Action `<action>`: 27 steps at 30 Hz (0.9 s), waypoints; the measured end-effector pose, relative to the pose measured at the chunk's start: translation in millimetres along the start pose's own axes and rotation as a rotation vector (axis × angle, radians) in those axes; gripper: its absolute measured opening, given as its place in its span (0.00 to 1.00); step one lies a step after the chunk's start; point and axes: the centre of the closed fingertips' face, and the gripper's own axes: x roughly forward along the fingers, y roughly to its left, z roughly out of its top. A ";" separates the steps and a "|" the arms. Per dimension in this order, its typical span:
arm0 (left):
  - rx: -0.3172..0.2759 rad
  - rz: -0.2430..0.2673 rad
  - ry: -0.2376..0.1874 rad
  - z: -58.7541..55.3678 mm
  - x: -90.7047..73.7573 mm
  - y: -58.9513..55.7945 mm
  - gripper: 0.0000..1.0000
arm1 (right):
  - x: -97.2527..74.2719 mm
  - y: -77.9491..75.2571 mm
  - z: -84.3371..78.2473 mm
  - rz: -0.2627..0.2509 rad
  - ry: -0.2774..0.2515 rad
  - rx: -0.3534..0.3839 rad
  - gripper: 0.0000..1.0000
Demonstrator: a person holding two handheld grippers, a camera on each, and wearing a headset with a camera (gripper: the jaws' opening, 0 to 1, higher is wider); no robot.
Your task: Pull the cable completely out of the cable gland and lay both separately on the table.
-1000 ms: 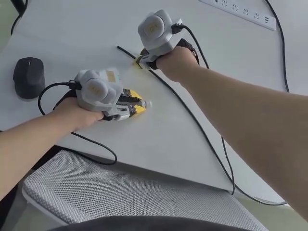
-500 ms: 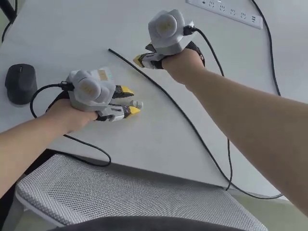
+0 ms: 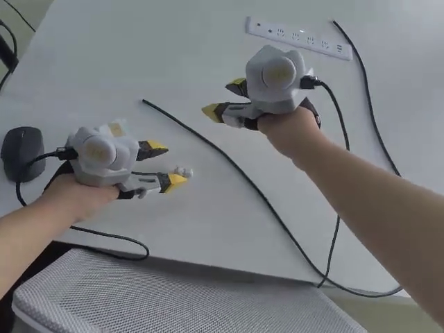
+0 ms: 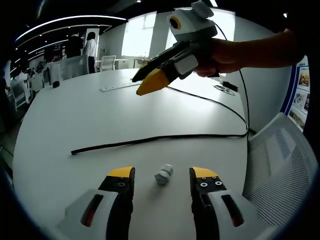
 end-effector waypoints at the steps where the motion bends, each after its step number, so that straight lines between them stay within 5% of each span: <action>1: -0.001 0.005 0.000 0.1 -2.5 0.1 0.45 | -6.2 -0.8 0.3 -0.006 -0.006 0.004 0.41; 16: -0.054 0.126 -0.068 25.2 -53.6 5.3 0.51 | -131.3 -16.5 -18.6 -0.127 -0.144 0.119 0.50; 27: -0.054 0.188 -0.103 32.7 -96.2 4.4 0.57 | -179.3 5.4 -53.2 -0.166 -0.162 0.177 0.54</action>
